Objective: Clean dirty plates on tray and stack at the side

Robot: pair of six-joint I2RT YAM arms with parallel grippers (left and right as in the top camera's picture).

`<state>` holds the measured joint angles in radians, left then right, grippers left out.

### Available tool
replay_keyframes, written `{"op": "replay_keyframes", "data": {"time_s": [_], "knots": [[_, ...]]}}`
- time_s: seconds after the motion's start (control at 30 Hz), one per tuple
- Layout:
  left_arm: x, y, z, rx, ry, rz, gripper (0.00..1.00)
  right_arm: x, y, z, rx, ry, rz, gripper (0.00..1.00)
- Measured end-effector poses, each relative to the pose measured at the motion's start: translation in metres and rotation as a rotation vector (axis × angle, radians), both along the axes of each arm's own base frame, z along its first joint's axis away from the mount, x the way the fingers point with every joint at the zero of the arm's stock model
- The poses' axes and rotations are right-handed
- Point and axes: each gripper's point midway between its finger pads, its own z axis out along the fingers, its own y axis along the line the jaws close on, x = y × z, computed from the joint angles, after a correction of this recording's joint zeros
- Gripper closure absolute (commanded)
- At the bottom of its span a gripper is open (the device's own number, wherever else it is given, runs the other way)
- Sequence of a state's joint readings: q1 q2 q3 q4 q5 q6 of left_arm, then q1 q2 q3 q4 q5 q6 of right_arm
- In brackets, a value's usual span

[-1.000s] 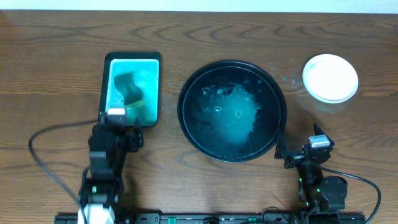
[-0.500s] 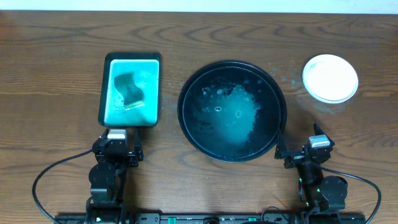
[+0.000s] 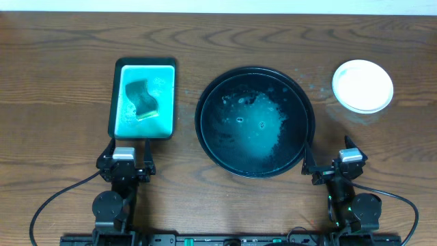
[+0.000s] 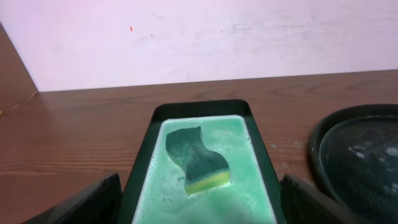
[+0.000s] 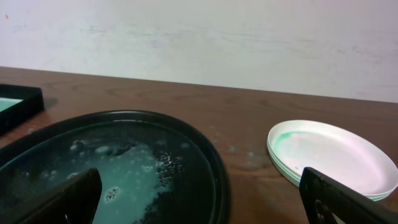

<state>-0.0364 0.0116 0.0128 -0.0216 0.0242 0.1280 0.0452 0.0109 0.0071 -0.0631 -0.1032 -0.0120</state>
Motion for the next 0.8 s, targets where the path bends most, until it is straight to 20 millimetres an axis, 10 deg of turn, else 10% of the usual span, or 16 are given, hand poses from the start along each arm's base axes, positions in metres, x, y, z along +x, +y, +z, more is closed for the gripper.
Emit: {"op": "replay_keyframes", "data": {"time_s": [0.8], "knots": [[0.0,0.0007,0.0002,-0.079,-0.001,0.013,0.19,0.0,0.0,0.0,0.0,0.0,0.0,0.01]]}}
